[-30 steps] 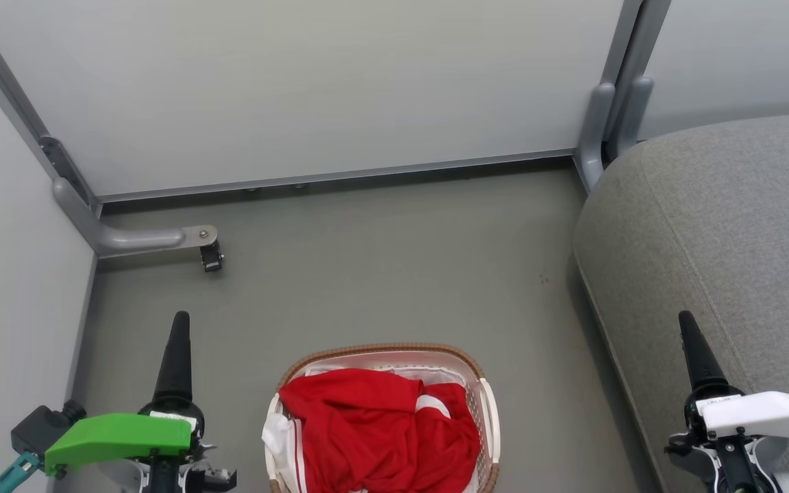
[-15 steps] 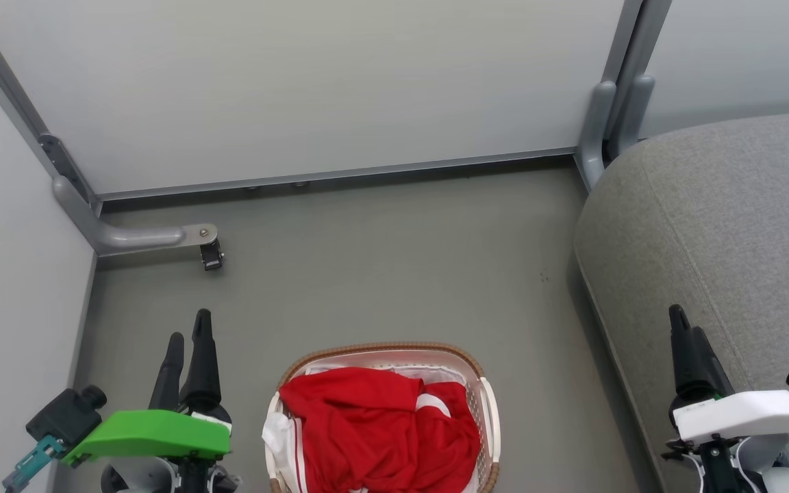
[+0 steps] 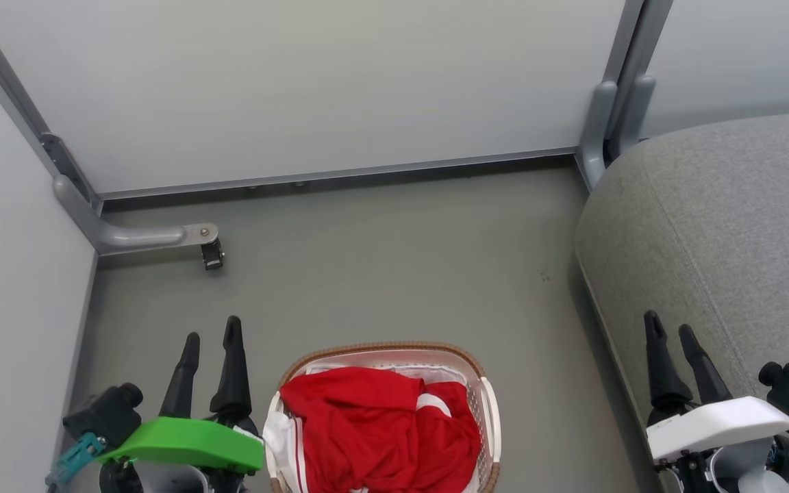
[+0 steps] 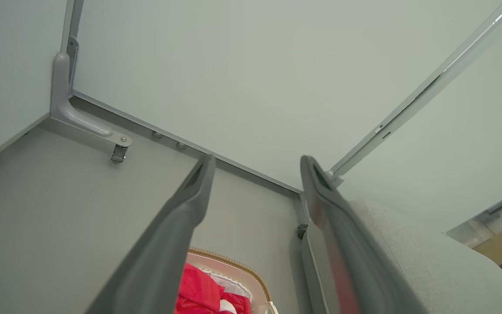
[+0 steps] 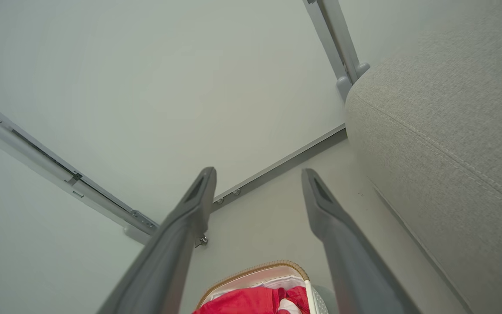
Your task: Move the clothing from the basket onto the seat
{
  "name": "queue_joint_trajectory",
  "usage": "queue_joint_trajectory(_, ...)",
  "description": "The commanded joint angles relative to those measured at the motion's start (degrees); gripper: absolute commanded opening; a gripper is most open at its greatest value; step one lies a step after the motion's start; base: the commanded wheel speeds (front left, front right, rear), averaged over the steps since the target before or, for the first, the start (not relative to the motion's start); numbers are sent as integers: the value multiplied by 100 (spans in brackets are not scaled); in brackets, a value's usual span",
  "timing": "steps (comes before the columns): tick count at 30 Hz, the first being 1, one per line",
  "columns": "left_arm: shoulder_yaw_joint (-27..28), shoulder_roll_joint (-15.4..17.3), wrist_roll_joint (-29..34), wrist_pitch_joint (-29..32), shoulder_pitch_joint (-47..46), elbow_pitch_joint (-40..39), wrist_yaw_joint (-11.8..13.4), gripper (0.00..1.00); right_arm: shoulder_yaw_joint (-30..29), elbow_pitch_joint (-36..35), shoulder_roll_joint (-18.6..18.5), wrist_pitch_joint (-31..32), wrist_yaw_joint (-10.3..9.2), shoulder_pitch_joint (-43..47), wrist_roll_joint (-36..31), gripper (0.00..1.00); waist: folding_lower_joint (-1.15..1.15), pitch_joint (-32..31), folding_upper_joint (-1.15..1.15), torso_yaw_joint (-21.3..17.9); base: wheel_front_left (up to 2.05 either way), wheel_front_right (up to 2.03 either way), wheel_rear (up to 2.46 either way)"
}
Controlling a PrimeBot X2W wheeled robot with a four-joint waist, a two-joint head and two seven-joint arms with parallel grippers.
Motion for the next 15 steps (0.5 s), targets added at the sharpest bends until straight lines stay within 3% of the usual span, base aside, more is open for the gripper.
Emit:
queue_joint_trajectory(1, -42, 36, 203, -58, 22, -88, 39, 100, 16, -83, -33, -59, 2, 73, -204, 100, 0, 0, 0, 3, 0, 0, 0)
queue_joint_trajectory(15, -61, 44, 1115, -264, 116, 98, 124, 100, 130, -15, -42, -270, 2, 170, -1187, 100, 0, -4, 0, 34, 0, 0, 0)
